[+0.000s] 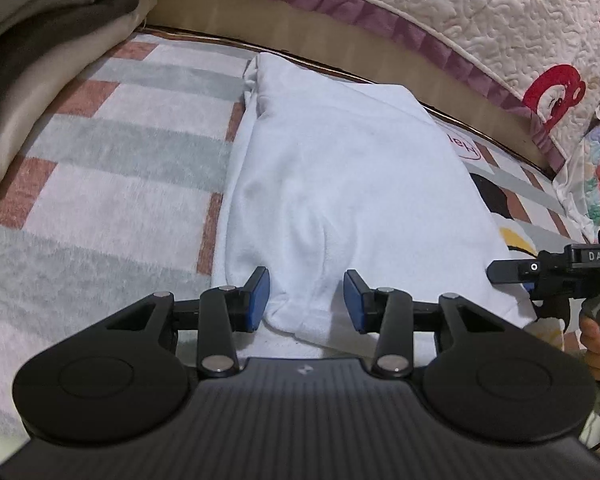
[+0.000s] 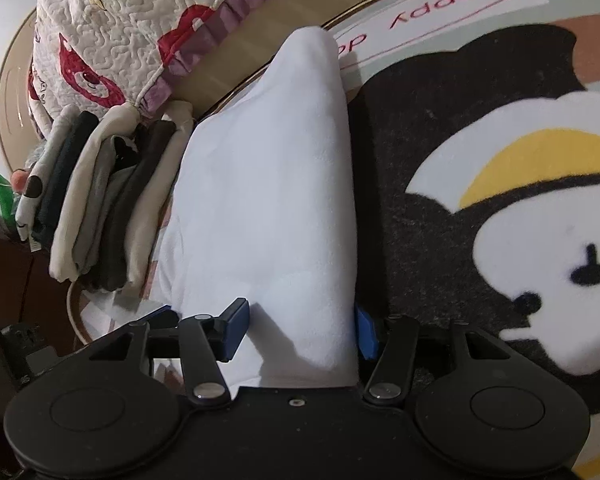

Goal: Fold clothes

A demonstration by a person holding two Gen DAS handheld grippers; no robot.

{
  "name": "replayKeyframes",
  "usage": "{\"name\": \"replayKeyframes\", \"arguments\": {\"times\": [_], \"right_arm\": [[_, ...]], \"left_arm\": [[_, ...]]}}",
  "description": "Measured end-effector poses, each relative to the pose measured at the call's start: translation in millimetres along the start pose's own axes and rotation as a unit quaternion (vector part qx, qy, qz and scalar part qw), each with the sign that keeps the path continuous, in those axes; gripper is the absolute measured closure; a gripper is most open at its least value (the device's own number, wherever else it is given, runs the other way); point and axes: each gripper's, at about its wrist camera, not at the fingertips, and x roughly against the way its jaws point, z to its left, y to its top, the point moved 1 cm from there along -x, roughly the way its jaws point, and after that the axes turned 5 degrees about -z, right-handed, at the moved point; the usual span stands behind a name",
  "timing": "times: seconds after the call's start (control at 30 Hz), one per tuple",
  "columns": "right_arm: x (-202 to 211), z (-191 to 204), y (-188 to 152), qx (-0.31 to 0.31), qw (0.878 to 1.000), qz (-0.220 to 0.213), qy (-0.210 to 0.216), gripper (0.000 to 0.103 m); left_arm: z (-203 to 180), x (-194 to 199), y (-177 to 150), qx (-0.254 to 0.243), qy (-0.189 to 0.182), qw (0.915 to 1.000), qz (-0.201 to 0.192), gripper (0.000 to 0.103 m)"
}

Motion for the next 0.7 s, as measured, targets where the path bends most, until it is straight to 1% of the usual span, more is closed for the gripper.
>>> {"name": "replayKeyframes", "arguments": {"times": [0.1,0.13,0.2,0.27,0.3,0.33,0.37,0.4,0.43,0.5,0.53,0.57,0.6,0.63,0.67,0.7], "right_arm": [[-2,-4,-2,-0.016,1.000,0.013,0.019,0.040],[-2,-3,-3,-0.010,1.000,0.015,0.017,0.040],[0,0,-4,0.001,1.000,0.018,0.015,0.041],[1,2,-4,0.012,1.000,0.022,0.012,0.067],[1,3,-5,0.017,1.000,0.023,0.011,0.074],[2,4,-5,0.023,0.999,0.025,0.009,0.079],[3,5,-6,0.028,0.999,0.026,0.008,0.081],[3,6,-6,0.034,0.999,0.028,0.007,0.084],[4,8,-7,0.039,0.999,0.030,0.005,0.084],[5,10,-8,0.051,0.998,0.033,0.003,0.084],[6,11,-8,0.056,0.998,0.035,0.002,0.084],[6,12,-9,0.062,0.997,0.036,0.000,0.083],[7,13,-9,0.067,0.997,0.038,-0.001,0.079],[8,14,-10,0.073,0.997,0.039,-0.002,0.078],[8,15,-10,0.078,0.996,0.041,-0.004,0.078],[9,16,-10,0.083,0.996,0.042,-0.004,0.078]], "left_arm": [[-2,-2,-6,-0.005,0.010,0.9999,-0.003,0.063],[-2,-1,-7,-0.007,0.013,0.9999,-0.005,0.063],[-5,4,-3,-0.019,0.006,0.9997,-0.016,0.063],[-9,9,0,-0.030,0.000,0.9992,-0.027,0.063],[-12,15,5,-0.037,-0.016,0.9982,-0.045,0.063],[-14,18,13,-0.031,-0.035,0.9978,-0.047,0.063],[-17,21,20,-0.026,-0.054,0.9970,-0.049,0.063],[-20,18,31,-0.011,-0.073,0.9966,-0.036,0.063],[-24,16,42,0.005,-0.093,0.9954,-0.022,0.063],[-40,0,63,-0.004,-0.145,0.9894,-0.002,0.062],[-50,-12,75,-0.011,-0.155,0.9878,0.012,0.061],[-62,-30,85,-0.020,-0.149,0.9883,0.027,0.062],[-73,-48,93,-0.033,-0.137,0.9896,0.030,0.063],[-82,-65,99,-0.046,-0.132,0.9898,0.024,0.063],[-91,-87,104,-0.056,-0.135,0.9889,0.024,0.063],[-99,-105,105,-0.060,-0.135,0.9884,0.035,0.063]]}}
